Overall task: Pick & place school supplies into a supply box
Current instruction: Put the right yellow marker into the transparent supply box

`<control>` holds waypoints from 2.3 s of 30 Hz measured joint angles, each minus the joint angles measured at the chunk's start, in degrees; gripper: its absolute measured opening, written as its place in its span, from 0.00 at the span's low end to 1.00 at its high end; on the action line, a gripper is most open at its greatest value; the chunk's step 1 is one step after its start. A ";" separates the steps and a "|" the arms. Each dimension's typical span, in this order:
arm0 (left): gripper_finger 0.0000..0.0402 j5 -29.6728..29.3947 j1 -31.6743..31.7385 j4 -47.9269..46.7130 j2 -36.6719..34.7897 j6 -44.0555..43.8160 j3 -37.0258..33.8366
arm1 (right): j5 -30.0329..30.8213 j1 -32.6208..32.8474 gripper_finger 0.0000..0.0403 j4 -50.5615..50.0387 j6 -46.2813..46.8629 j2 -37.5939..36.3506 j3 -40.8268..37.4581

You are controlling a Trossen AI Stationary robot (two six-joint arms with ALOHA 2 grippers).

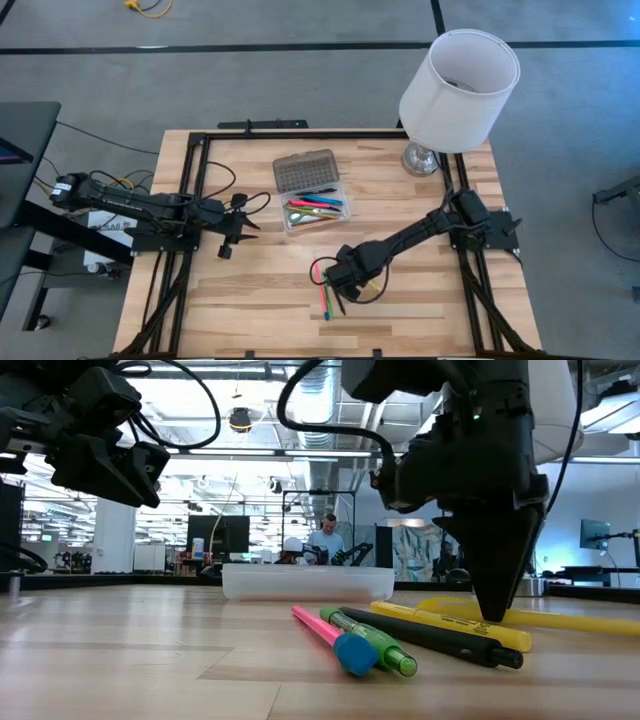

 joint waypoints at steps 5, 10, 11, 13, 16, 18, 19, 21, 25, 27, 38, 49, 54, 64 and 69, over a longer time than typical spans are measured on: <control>0.26 0.00 0.00 0.04 0.00 0.00 -0.03 | -0.10 0.00 0.08 -4.13 2.39 0.02 0.00; 0.26 0.00 0.00 0.06 0.00 0.00 -0.04 | -0.11 0.02 0.07 -5.16 3.45 0.02 0.00; 0.26 0.00 0.00 0.06 0.00 0.00 -0.04 | -0.10 0.08 0.08 -5.08 3.44 0.02 0.00; 0.26 0.00 0.00 0.06 0.00 0.00 -0.04 | -0.15 0.11 0.10 -5.11 3.45 0.02 0.00; 0.26 0.00 0.00 0.07 0.00 0.00 -0.04 | -0.22 0.15 0.11 -5.18 3.45 0.02 0.00; 0.26 0.02 0.00 0.06 0.00 0.00 -0.07 | -0.22 0.15 0.11 -5.45 3.45 0.02 0.00; 0.26 0.00 0.00 0.08 0.00 0.00 -0.07 | -0.22 0.15 0.11 -5.57 3.45 0.02 0.00; 0.26 0.01 0.00 0.07 0.00 0.00 -0.07 | -0.22 0.15 0.09 -5.74 3.45 0.02 0.00; 0.26 0.01 0.00 0.09 0.00 0.00 -0.07 | -0.24 0.15 0.05 -5.97 3.45 0.02 0.00; 0.26 0.02 0.00 0.09 0.00 0.00 -0.08 | -0.43 0.15 0.04 -6.11 3.45 0.02 0.02; 0.26 0.02 0.00 0.06 0.00 0.00 -0.09 | -0.42 0.15 0.10 -5.05 3.48 0.00 0.07; 0.26 0.02 -0.01 0.06 0.00 0.00 -0.09 | -0.53 0.07 0.11 -0.65 3.47 -0.43 -3.21; 0.26 0.02 0.00 0.09 -0.02 0.00 -0.09 | -1.86 -0.02 0.12 0.60 3.89 -0.50 -5.08; 0.26 0.04 -0.02 0.09 -0.02 -0.02 -0.09 | -4.05 -0.07 0.04 0.18 3.87 -0.44 -5.14; 0.26 0.03 -0.02 0.09 -0.02 -0.02 -0.09 | -4.36 -0.07 0.07 0.13 3.80 -0.44 -5.18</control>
